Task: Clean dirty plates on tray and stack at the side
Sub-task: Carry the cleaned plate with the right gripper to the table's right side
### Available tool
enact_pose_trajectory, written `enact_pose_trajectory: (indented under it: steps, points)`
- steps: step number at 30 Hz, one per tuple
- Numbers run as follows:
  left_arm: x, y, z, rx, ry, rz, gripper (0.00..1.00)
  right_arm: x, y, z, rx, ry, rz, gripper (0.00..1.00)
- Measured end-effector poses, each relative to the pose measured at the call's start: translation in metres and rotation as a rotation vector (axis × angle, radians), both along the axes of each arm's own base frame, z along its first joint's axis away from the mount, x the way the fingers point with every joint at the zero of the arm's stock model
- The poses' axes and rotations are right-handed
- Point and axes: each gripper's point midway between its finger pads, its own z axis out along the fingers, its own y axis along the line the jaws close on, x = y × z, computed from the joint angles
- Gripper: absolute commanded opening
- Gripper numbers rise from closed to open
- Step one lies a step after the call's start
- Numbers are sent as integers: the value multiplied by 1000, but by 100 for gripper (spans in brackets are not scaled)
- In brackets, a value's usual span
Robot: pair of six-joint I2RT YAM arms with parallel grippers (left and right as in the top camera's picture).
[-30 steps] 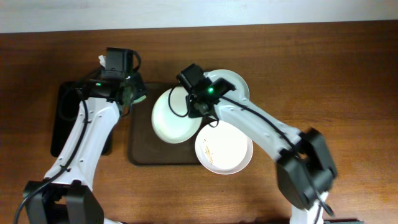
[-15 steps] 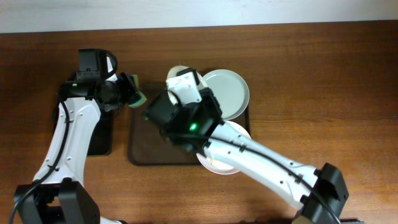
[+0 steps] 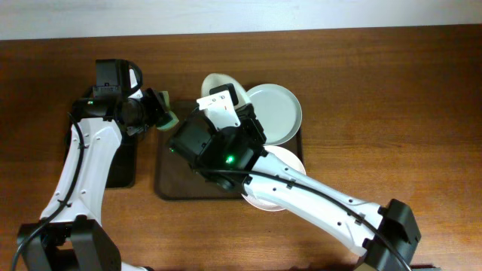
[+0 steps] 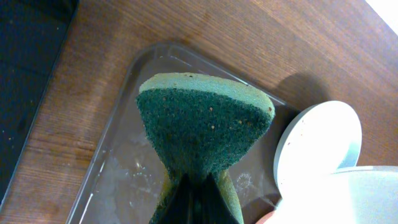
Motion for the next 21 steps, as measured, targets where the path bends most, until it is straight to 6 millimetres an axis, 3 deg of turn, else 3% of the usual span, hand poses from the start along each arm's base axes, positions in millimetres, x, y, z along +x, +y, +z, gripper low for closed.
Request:
enact_pose_trajectory:
  steps: [5, 9, 14, 21]
  points:
    - [-2, 0, -1, 1, 9, -2, 1, 11, 2, -43, 262, 261, 22, 4]
    - [-5, -2, -3, 2, 24, -7, 1, 28, -29, -64, 422, 421, -44, 4]
    - [-7, -18, -6, 14, 28, -65, 1, 45, -105, -74, 622, 561, -211, 4]
    - [-10, -50, -39, 33, 103, -170, 1, 23, -290, -56, 821, 545, -615, 4]
